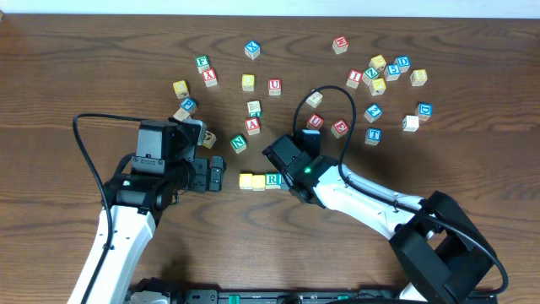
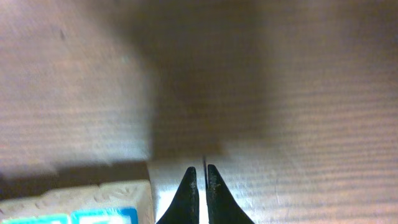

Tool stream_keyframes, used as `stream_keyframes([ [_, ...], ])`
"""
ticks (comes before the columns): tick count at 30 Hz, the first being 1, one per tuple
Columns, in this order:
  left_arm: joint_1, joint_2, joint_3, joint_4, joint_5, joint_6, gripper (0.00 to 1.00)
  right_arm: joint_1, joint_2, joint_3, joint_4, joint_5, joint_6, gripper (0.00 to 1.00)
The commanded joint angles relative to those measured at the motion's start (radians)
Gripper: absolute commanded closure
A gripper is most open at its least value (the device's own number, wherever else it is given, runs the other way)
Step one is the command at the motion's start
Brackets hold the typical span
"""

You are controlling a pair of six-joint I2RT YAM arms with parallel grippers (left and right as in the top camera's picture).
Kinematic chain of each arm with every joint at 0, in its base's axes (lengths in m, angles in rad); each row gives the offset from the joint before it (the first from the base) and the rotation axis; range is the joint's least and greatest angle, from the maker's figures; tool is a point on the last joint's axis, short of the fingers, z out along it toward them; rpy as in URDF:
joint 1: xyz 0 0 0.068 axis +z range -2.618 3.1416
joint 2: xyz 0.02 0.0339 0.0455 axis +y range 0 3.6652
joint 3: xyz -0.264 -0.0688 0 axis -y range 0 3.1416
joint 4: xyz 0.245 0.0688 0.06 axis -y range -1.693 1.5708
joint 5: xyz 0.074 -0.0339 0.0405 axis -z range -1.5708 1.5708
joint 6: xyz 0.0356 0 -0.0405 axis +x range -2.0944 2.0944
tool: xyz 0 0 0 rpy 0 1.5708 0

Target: Spell out CORL

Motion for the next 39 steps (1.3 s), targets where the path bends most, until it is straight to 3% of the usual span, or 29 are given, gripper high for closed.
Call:
stream_keyframes([
  [1, 0.005, 0.002, 0.000, -0.002, 0.005, -0.001, 0.02, -0.013, -0.008, -0.006, 0.050, 0.054, -0.051, 0.99],
  [11, 0.005, 0.002, 0.000, -0.002, 0.005, -0.001, 0.02, -0.076, -0.008, -0.006, 0.210, -0.081, -0.206, 0.99],
  [20, 0.005, 0.002, 0.000, -0.002, 0.005, -0.001, 0.02, -0.075, -0.008, -0.006, 0.238, -0.217, -0.302, 0.99],
  [39, 0.005, 0.002, 0.000, -0.002, 0.005, -0.001, 0.02, -0.004, -0.008, -0.006, 0.216, -0.248, -0.341, 0.99],
])
